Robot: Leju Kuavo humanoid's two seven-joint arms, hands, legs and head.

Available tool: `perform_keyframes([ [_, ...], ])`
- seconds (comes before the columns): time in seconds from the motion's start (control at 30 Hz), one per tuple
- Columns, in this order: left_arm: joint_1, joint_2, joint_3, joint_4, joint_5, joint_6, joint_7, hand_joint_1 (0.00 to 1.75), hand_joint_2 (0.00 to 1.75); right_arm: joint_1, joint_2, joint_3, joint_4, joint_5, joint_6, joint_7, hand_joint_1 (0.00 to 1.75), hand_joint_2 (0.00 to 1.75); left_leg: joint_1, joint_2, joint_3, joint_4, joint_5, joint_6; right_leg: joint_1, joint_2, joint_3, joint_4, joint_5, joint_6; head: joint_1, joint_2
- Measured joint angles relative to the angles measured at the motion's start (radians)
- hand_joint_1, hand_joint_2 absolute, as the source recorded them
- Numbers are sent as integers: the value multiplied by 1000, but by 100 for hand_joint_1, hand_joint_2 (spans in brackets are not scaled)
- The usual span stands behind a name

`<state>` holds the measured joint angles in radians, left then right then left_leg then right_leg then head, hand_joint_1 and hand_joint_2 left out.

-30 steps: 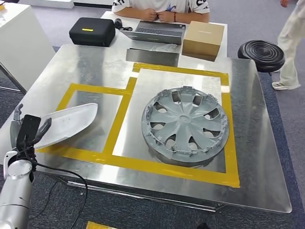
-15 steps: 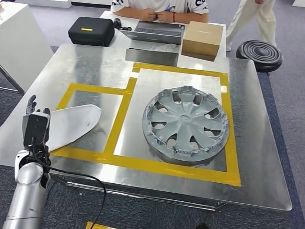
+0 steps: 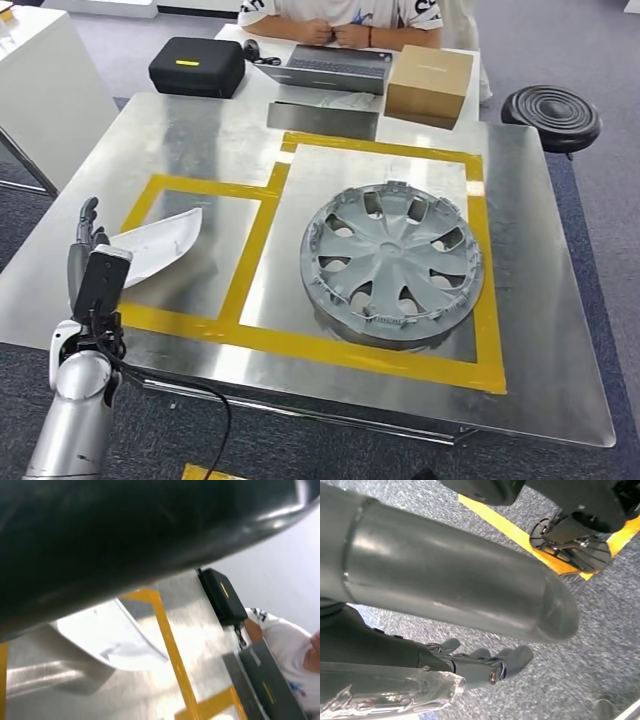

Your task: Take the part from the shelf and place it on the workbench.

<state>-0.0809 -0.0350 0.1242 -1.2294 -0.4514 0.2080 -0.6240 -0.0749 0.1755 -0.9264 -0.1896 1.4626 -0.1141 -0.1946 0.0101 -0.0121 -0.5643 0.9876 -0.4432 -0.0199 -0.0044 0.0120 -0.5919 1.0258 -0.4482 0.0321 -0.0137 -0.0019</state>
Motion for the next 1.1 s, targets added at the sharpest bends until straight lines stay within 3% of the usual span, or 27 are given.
perform_keyframes([
  [0.07, 11, -5, -24, -10, -7, 2, 2, 0, 0, 1, 1, 0, 0, 0, 0, -1, 0, 0, 2, 1, -4, 7, -9, -9, -2, 0, -2, -2, 4, -13, 0, 0],
  [0.1, 15, -7, -35, -14, -9, 3, 3, 0, 0, 1, 1, 0, 0, 0, 0, -1, 0, 0, 2, 2, -15, 33, -29, -14, -3, -1, -3, -4, 7, -20, -2, 0],
  [0.2, 24, -11, -56, -21, -15, 6, 3, 0, 0, 0, 3, 0, 0, 0, 0, -2, 0, 0, 2, 3, -89, 204, -123, -21, -5, -2, -7, -5, 11, -31, -6, 0],
  [0.27, 37, -12, -72, -24, -21, 8, 4, 0, 0, 1, 3, 0, 0, 0, 1, -1, 0, 0, 2, 3, -121, 279, -142, -20, -4, -3, -11, -5, 13, -32, -6, 0],
  [0.3, 43, -13, -81, -27, -25, 10, 4, 0, 0, 2, 3, 0, 0, 0, 1, -1, 0, 0, 2, 3, -110, 261, -122, -19, -4, -3, -12, -5, 15, -31, -7, 0],
  [0.37, 51, -15, -99, -36, -30, 12, 4, 0, 0, 2, 4, 0, 0, 0, 1, 0, 0, 0, 2, 4, -43, 136, -58, -14, -4, -3, -14, -4, 18, -27, -7, 0],
  [0.43, 54, -18, -113, -45, -32, 14, 6, 0, 0, 1, 5, 0, 0, 0, 1, 0, 0, 0, 0, 4, 13, 23, -23, -8, 0, -2, -18, -2, 22, -18, -6, 0],
  [0.57, 66, -23, -124, -54, -33, 16, 7, 0, 0, 3, 6, 0, 0, 0, 1, 0, 0, 0, -3, 3, 15, -4, -11, 13, -2, -3, -29, -1, 26, 6, -5, 0],
  [0.63, 68, -26, -126, -58, -33, 17, 7, 0, 0, 4, 6, 0, 1, 0, 0, 0, 0, 0, 1, 4, 12, -9, -2, 26, -4, -4, -56, 60, -19, 16, -1, 0],
  [0.7, 70, -28, -131, -60, -33, 17, 7, 0, 0, 4, 6, 0, 1, 0, 0, 0, 0, 0, 1, 6, 5, -8, 4, 31, -5, -4, -105, 188, -92, 24, 3, 0],
  [0.77, 75, -29, -140, -60, -36, 19, 9, 0, 0, 5, 6, 0, 1, 0, 0, 0, 0, 0, 0, 6, -2, -7, 10, 31, -6, -4, -130, 270, -124, 27, 3, 0],
  [0.8, 79, -30, -144, -60, -39, 20, 10, 0, 0, 6, 6, 0, 1, 0, 0, 0, 0, 0, 0, 6, -5, -7, 13, 30, -6, -5, -114, 256, -113, 27, 3, 0],
  [0.87, 84, -34, -155, -60, -46, 24, 12, 0, 0, 4, 6, 0, 2, 0, 0, 0, 0, 0, 1, 5, -8, -6, 17, 25, -6, -4, -34, 130, -62, 26, 3, 0],
  [0.93, 86, -37, -168, -61, -52, 31, 13, 0, 0, 0, 8, 0, 2, 0, 0, 0, 0, 0, -2, 5, -12, -3, 22, 16, -6, -2, 36, 14, -33, 19, 3, 0],
  [0.97, 88, -39, -174, -61, -55, 34, 13, 0, 0, -2, 9, 0, 2, 0, 0, 1, 0, 0, -4, 4, -15, -2, 26, 9, -4, 0, 48, -10, -30, 14, 2, 0],
  [1.07, 97, -44, -192, -62, -63, 43, 13, 0, 0, 0, 11, 0, 2, -1, 0, 4, 0, 0, -2, 4, -22, -2, 34, -8, -2, 1, 39, -9, -19, -7, 2, 0],
  [1.1, 100, -45, -197, -62, -63, 47, 13, 0, 0, 0, 11, 0, 2, -1, 0, 5, 0, 0, -1, 4, -30, 11, 18, -13, -3, 0, 33, -11, -13, -16, 0, 0],
])
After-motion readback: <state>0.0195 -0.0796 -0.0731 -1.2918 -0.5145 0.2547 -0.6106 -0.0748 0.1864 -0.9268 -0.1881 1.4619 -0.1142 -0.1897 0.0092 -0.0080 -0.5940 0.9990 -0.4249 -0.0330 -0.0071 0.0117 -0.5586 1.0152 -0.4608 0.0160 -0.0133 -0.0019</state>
